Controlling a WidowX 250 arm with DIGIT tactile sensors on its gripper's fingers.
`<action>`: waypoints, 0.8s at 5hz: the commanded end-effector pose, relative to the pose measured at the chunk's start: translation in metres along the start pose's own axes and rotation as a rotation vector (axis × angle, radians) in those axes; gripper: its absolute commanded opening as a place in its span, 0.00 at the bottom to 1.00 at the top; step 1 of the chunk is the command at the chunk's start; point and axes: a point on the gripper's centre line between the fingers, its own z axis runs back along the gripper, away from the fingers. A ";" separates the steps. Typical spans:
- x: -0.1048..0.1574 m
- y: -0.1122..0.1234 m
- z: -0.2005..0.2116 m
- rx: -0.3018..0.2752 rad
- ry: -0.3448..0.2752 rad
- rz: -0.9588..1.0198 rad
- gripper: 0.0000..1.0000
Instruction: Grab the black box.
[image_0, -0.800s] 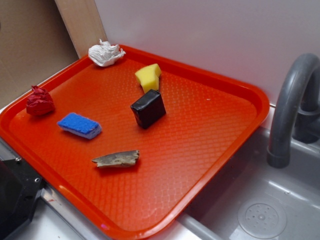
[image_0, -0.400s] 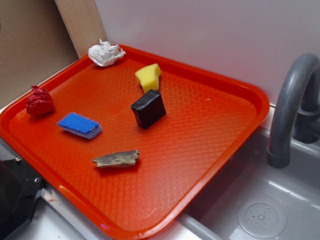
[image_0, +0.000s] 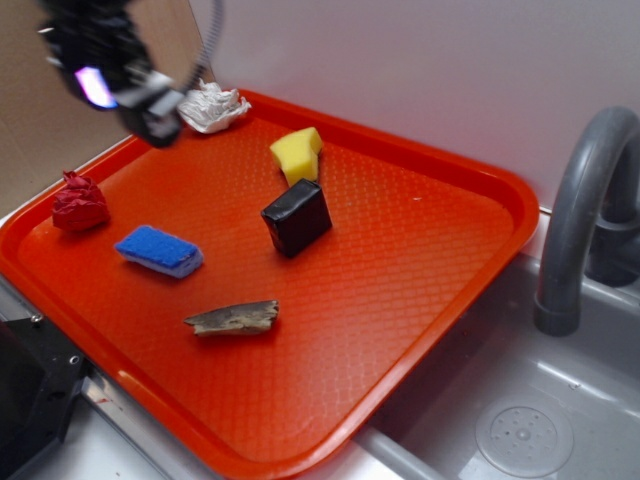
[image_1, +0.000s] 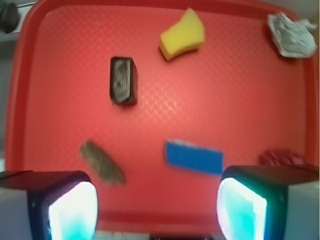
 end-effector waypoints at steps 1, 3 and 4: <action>0.014 -0.020 -0.032 -0.067 -0.158 -0.013 1.00; 0.031 -0.043 -0.052 -0.015 -0.180 -0.017 1.00; 0.047 -0.044 -0.061 0.022 -0.159 -0.029 1.00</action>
